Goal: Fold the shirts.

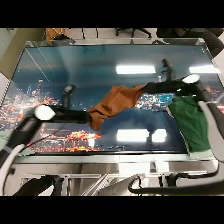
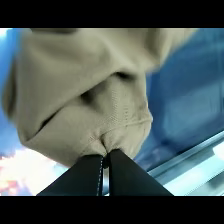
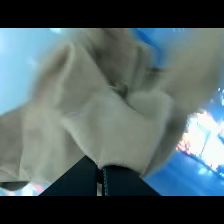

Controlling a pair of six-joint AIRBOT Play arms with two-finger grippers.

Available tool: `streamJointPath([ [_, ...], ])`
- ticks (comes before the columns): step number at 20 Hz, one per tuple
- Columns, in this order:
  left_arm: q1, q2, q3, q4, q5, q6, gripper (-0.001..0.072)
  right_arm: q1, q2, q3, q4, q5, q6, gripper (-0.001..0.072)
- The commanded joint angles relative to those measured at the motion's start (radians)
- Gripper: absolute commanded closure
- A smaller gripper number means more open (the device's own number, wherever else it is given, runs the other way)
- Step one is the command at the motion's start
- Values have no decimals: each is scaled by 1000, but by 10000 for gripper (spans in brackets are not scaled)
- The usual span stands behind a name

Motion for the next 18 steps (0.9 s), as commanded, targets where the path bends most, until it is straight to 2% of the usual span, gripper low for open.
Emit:
streamJointPath([
  [1,113,199,132,27,-146,21,696,-68,203,54,18,89,-2,694],
  [7,268,463,428,27,-247,57,696,-82,541,188,18,64,-18,694],
  [11,418,519,596,28,-293,111,696,-82,673,254,-84,-35,-18,693],
  [13,509,485,629,24,-354,127,696,-82,674,253,-112,-21,-16,693],
  [15,572,409,628,-7,-449,151,695,-82,611,249,-111,64,29,693],
  [18,585,263,526,-153,-496,232,696,-79,454,183,-76,177,50,693],
])
